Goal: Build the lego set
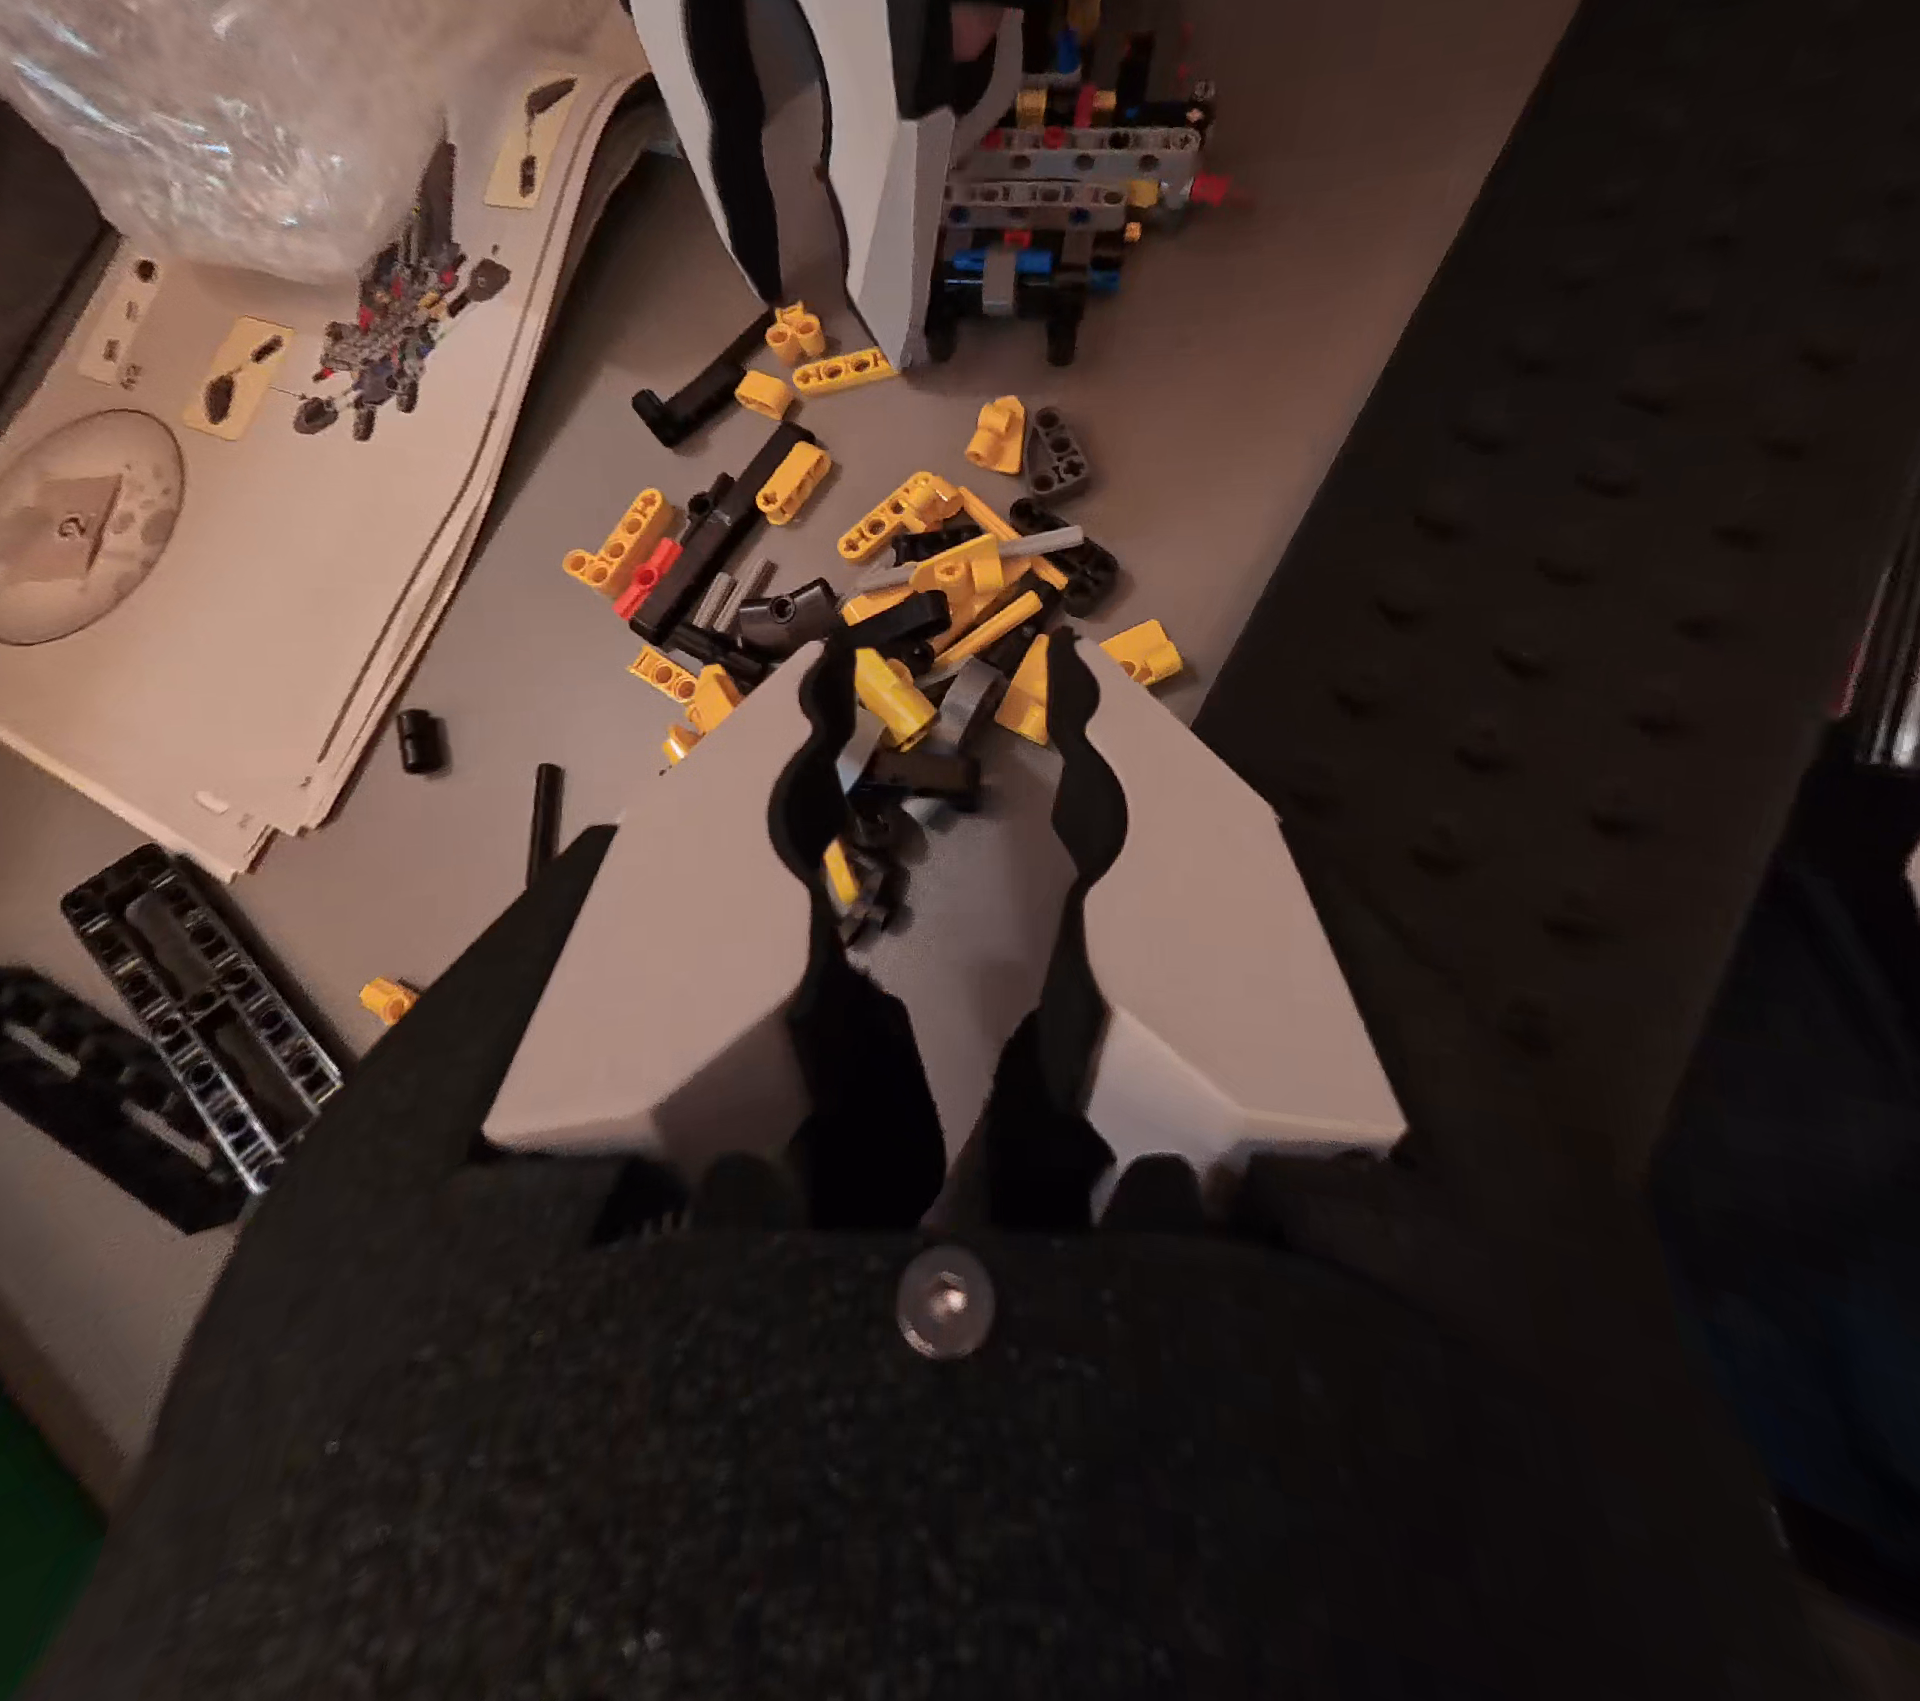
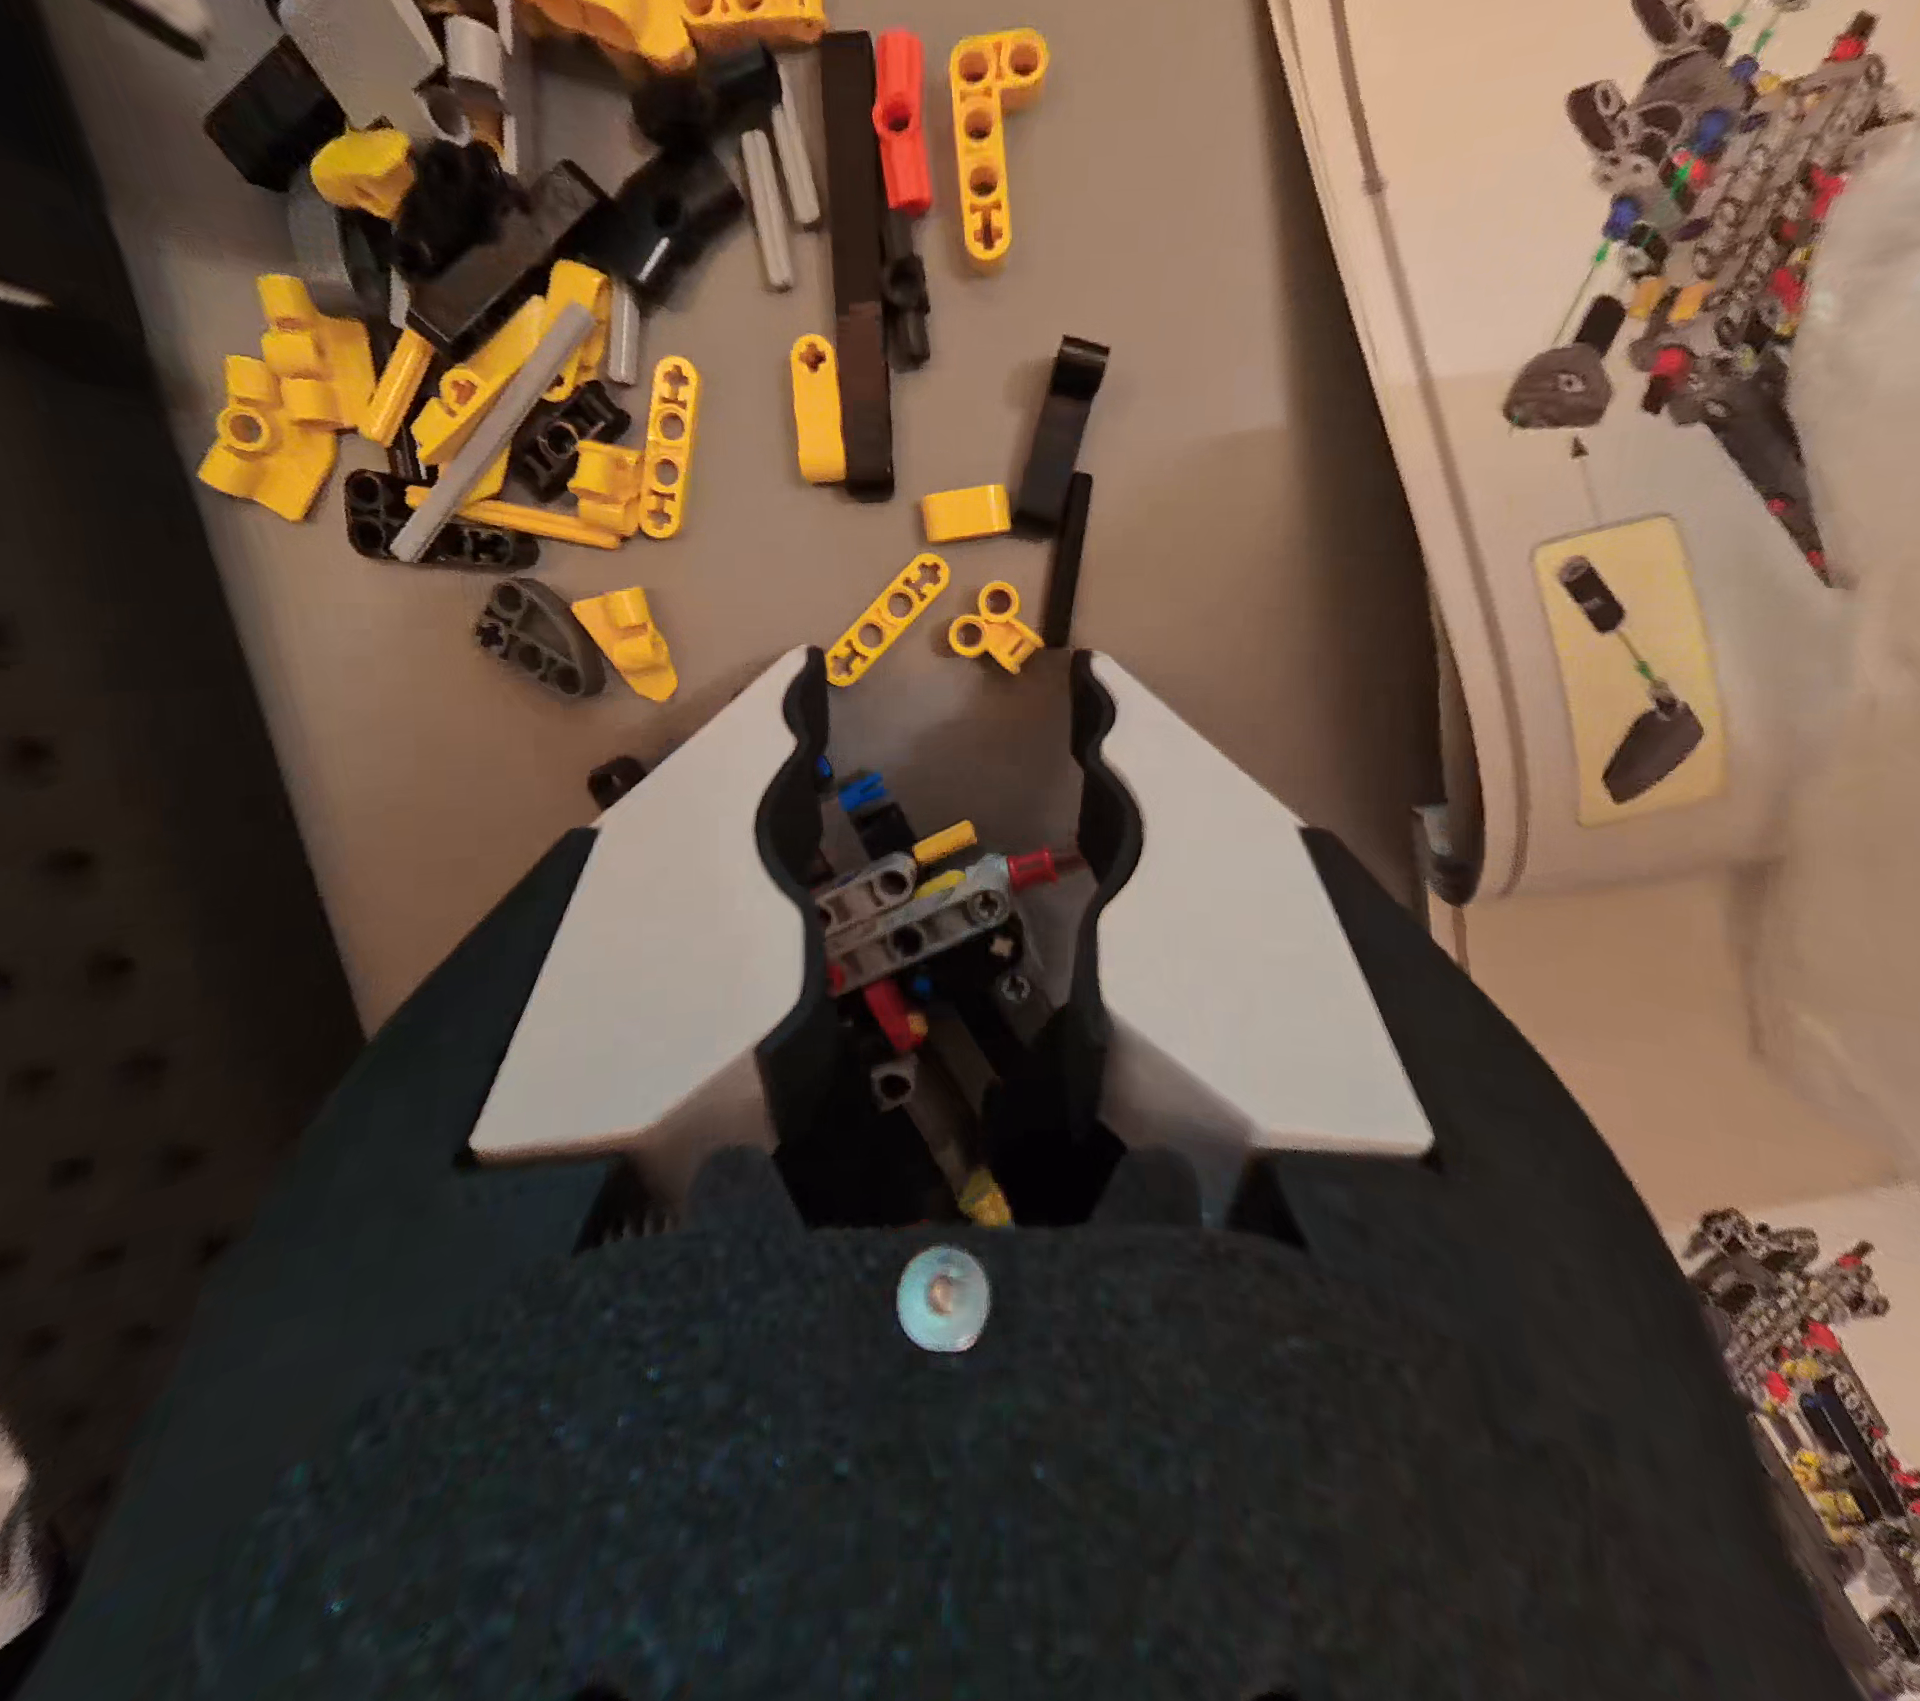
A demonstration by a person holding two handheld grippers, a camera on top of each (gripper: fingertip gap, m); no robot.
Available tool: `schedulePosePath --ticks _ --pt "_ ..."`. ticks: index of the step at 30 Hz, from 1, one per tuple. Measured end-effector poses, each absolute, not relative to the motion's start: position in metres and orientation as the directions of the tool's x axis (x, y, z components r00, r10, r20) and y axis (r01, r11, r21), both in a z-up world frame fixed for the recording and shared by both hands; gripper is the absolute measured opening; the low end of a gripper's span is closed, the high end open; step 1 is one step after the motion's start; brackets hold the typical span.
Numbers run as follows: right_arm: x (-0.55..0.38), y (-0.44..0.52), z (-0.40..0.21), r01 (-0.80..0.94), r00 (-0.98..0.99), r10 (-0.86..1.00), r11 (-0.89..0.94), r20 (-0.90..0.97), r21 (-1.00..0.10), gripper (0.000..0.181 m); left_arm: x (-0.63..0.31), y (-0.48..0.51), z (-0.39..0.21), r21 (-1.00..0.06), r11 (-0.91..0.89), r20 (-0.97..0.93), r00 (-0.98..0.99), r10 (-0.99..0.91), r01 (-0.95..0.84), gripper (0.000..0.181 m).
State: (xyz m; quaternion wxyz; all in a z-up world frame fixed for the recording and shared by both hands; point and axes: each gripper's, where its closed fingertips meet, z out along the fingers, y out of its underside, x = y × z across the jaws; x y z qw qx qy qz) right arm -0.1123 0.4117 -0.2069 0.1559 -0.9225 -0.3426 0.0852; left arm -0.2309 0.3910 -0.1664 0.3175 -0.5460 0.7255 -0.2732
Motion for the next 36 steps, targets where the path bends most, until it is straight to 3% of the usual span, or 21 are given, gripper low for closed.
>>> schedulePosePath --ticks 3,9,18,24,27,32,36 --pt "-0.117 0.411 -0.207 0.593 0.753 0.651 -0.735 -0.097 -0.329 0.029 -0.230 0.383 -0.170 -0.748 0.255 -0.160 -0.205 -0.965 -0.613 0.035" --pt "-0.125 0.414 -0.207 0.592 0.750 0.654 -0.733 -0.104 -0.336 0.020 -0.227 0.388 -0.177 -0.742 0.252 -0.168 -0.192 -0.967 -0.621 0.035" --pt "-0.145 0.441 -0.203 0.627 0.716 0.694 -0.689 -0.079 -0.363 0.024 -0.239 0.393 -0.178 -0.745 0.218 -0.162 -0.146 -0.976 -0.631 0.034" --pt "-0.168 0.391 -0.166 0.594 0.598 0.764 -0.625 -0.242 -0.506 0.026 -0.237 0.389 -0.179 -0.735 0.254 -0.171 -0.191 -0.967 -0.629 0.034" --pt "-0.170 0.365 -0.182 0.682 0.599 0.790 -0.588 -0.129 -0.435 0.039 -0.233 0.383 -0.183 -0.715 0.301 -0.157 -0.274 -0.949 -0.631 0.033" --pt "-0.164 0.366 -0.194 0.673 0.664 0.748 -0.594 0.008 -0.441 0.037 -0.222 0.357 -0.190 -0.695 0.402 -0.132 -0.444 -0.886 -0.596 0.027" --pt "-0.161 0.366 -0.204 0.661 0.672 0.739 -0.628 -0.048 -0.411 0.032 -0.216 0.357 -0.199 -0.635 0.468 -0.149 -0.496 -0.855 -0.614 0.022"
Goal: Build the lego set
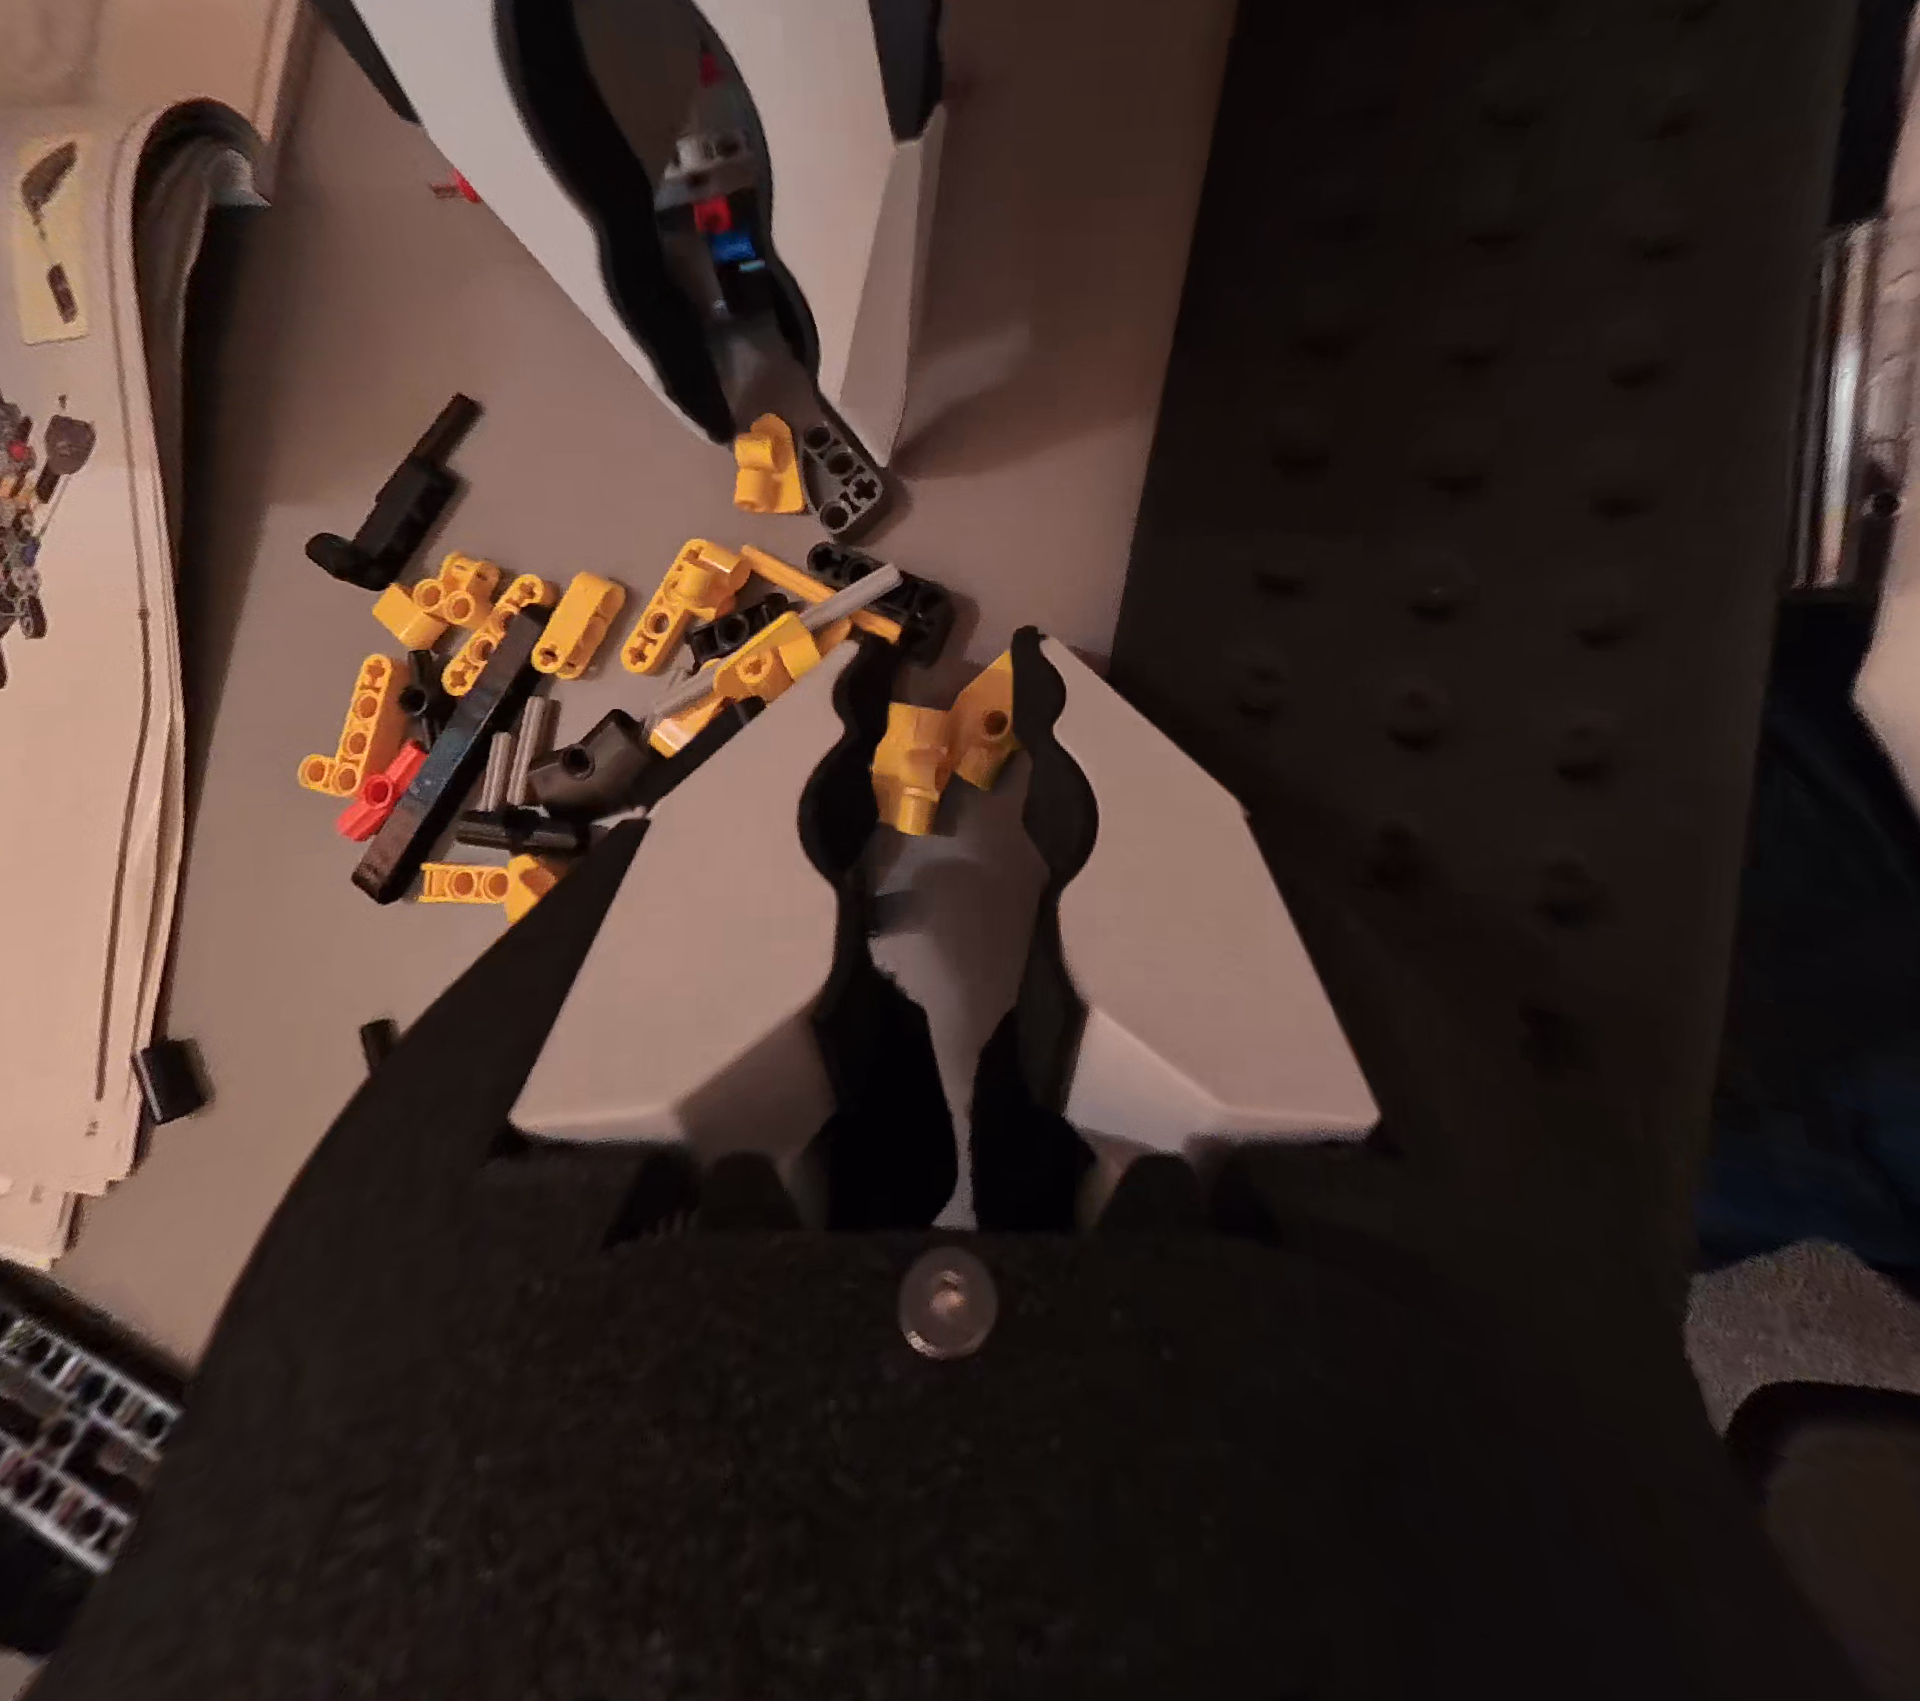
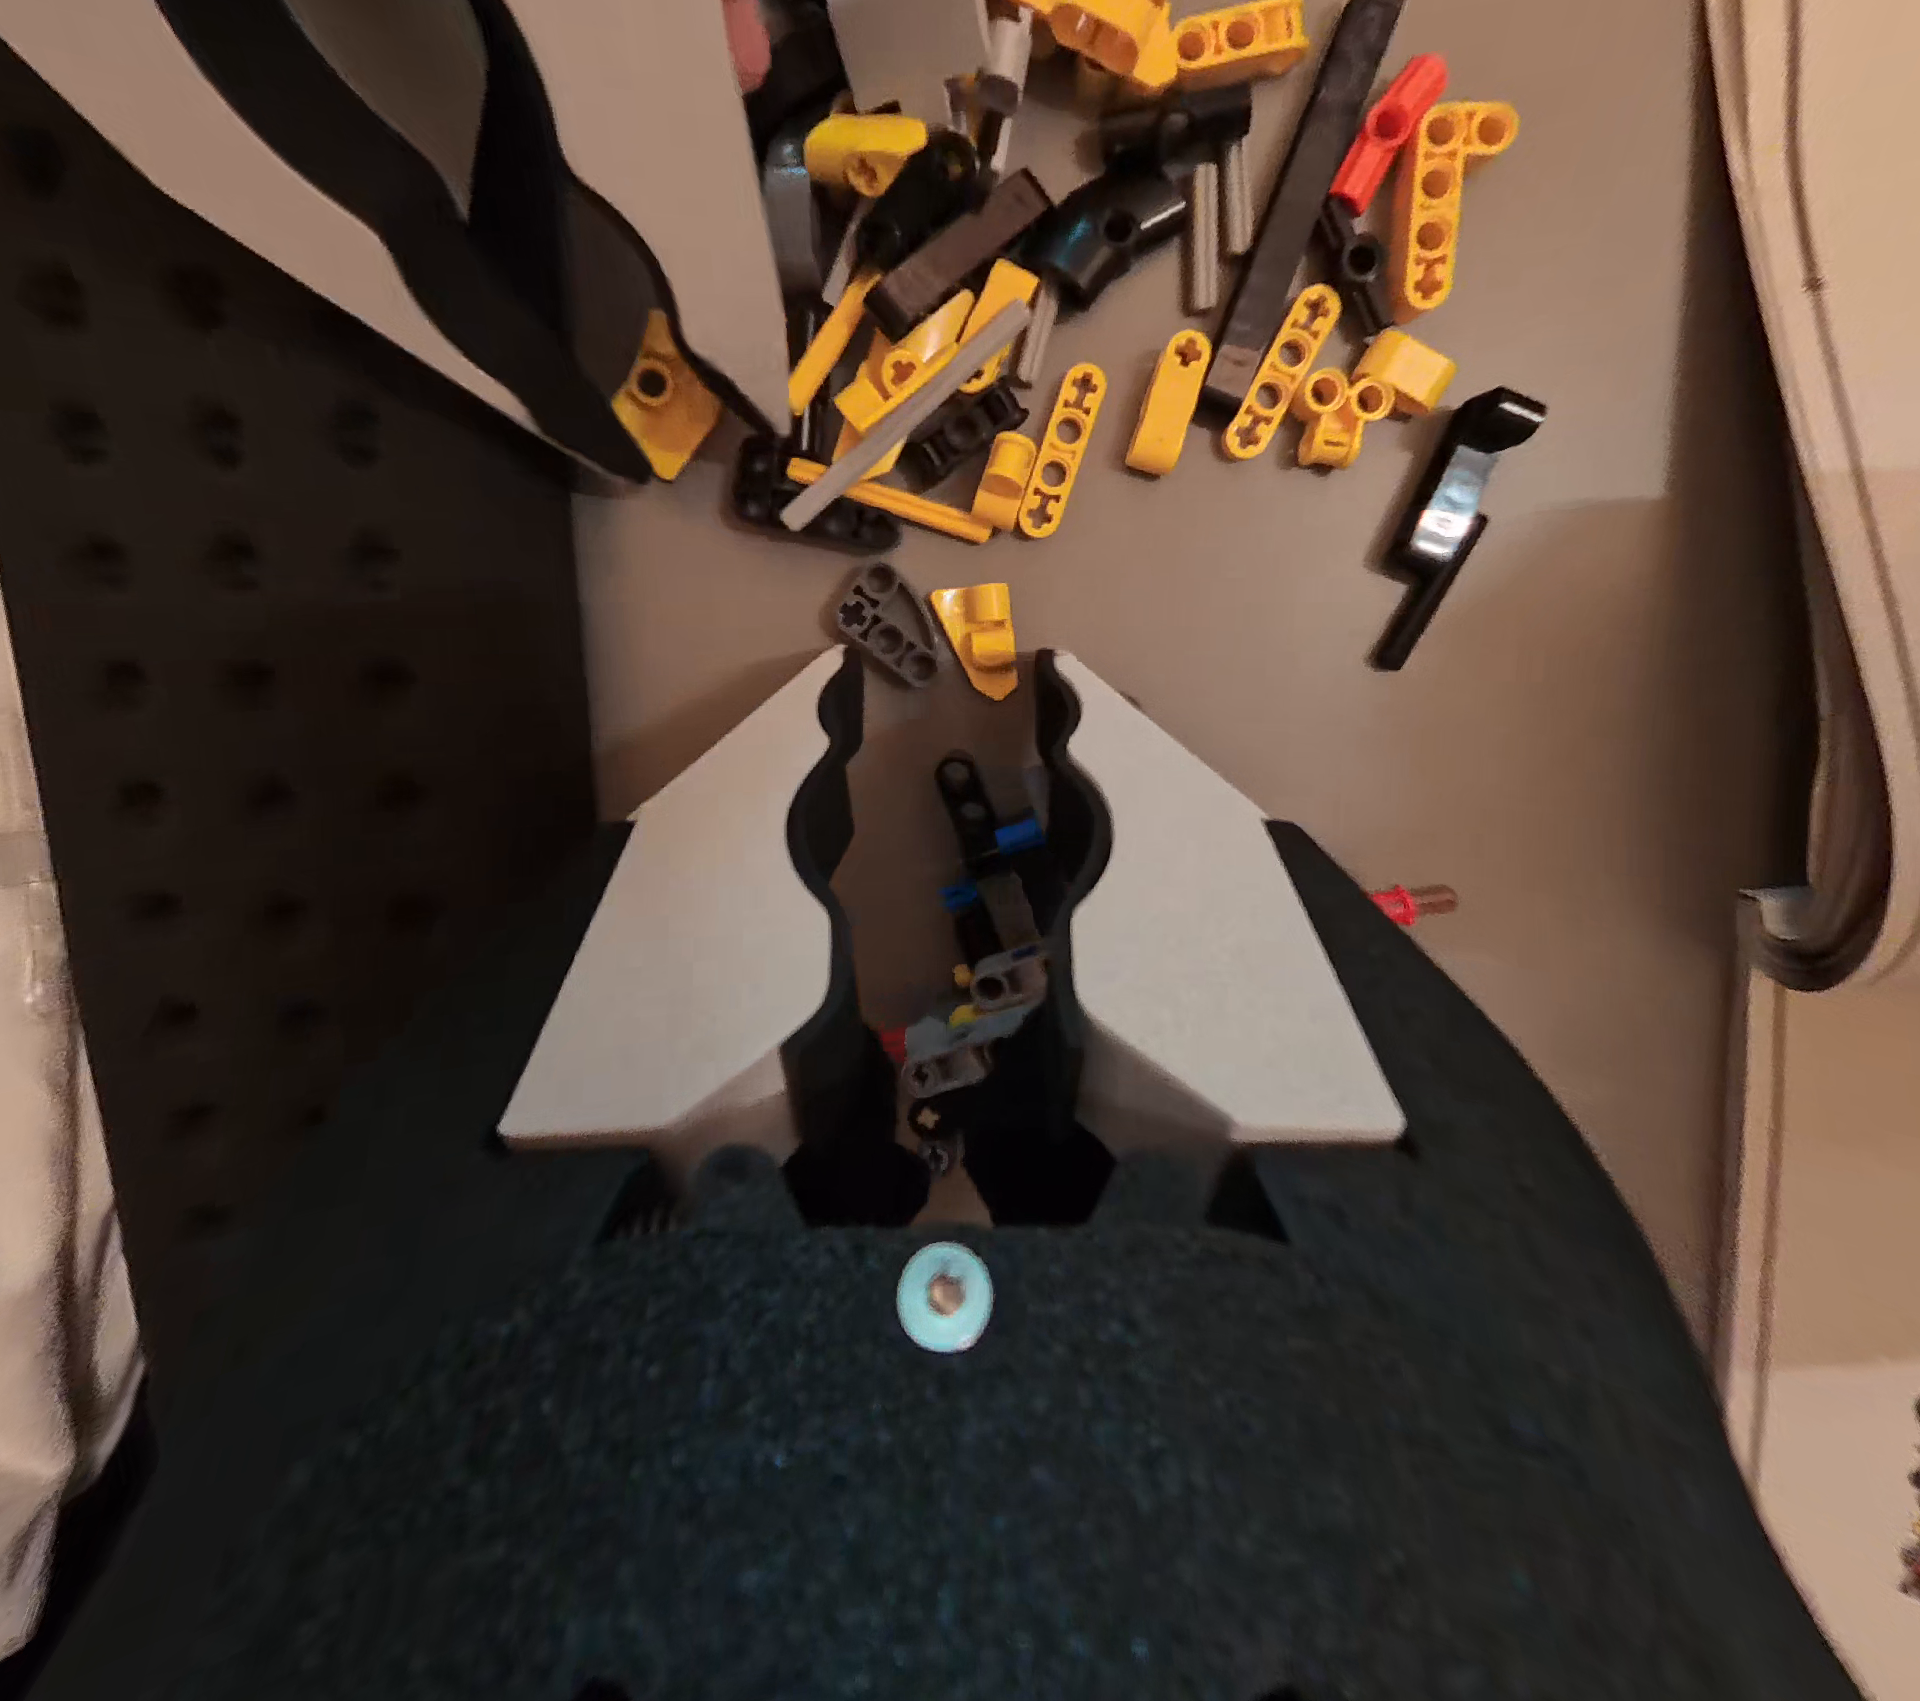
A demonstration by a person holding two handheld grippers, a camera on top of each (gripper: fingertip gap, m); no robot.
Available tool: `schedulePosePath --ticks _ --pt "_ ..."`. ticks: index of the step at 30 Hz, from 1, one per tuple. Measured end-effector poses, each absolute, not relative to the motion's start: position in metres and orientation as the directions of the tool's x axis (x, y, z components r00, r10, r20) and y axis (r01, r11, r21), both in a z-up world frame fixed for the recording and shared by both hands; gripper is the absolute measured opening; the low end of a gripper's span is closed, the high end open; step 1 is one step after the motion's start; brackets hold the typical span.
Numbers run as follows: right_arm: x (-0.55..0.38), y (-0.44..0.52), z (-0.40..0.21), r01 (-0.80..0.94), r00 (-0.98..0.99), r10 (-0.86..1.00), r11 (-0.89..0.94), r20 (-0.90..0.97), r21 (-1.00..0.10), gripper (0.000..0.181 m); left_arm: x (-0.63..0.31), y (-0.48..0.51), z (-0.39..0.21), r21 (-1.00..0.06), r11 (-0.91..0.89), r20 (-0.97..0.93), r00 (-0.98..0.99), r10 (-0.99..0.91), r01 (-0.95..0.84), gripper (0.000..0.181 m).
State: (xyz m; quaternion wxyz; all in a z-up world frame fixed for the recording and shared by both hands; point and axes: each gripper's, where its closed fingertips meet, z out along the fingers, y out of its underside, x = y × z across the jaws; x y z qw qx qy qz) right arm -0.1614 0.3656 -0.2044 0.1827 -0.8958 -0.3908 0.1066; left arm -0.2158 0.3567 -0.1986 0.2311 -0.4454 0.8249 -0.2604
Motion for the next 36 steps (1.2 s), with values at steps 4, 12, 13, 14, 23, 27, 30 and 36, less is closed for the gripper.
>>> schedulePosePath --ticks 4,12,13,14,23,27,30,36 --pt "-0.168 0.368 -0.206 0.655 0.657 0.749 -0.626 -0.090 -0.423 0.024 -0.212 0.357 -0.205 -0.594 0.497 -0.160 -0.513 -0.844 -0.633 0.016" --pt "-0.181 0.397 -0.205 0.636 0.661 0.746 -0.617 -0.087 -0.464 0.023 -0.213 0.384 -0.206 -0.604 0.456 -0.208 -0.423 -0.882 -0.654 0.013" --pt "-0.183 0.402 -0.205 0.630 0.662 0.744 -0.619 -0.094 -0.469 0.023 -0.214 0.388 -0.206 -0.604 0.451 -0.214 -0.411 -0.886 -0.657 0.013" --pt "-0.186 0.407 -0.205 0.623 0.665 0.740 -0.622 -0.097 -0.475 0.023 -0.215 0.393 -0.205 -0.601 0.450 -0.227 -0.399 -0.888 -0.660 0.014" --pt "-0.200 0.375 -0.182 0.551 0.639 0.744 -0.621 -0.196 -0.558 0.032 -0.246 0.410 -0.171 -0.742 0.285 -0.157 -0.256 -0.954 -0.607 0.026" --pt "-0.223 0.362 -0.194 0.635 0.570 0.816 -0.509 -0.092 -0.582 0.033 -0.266 0.428 -0.165 -0.788 0.144 -0.075 -0.138 -0.988 -0.599 0.028" --pt "-0.235 0.362 -0.196 0.643 0.533 0.839 -0.486 -0.110 -0.592 0.034 -0.274 0.429 -0.169 -0.778 0.121 -0.071 -0.105 -0.992 -0.617 0.030" --pt "-0.240 0.373 -0.200 0.681 0.525 0.851 -0.428 -0.012 -0.594 0.024 -0.295 0.458 -0.175 -0.752 0.043 -0.120 0.073 -0.990 -0.657 0.036"
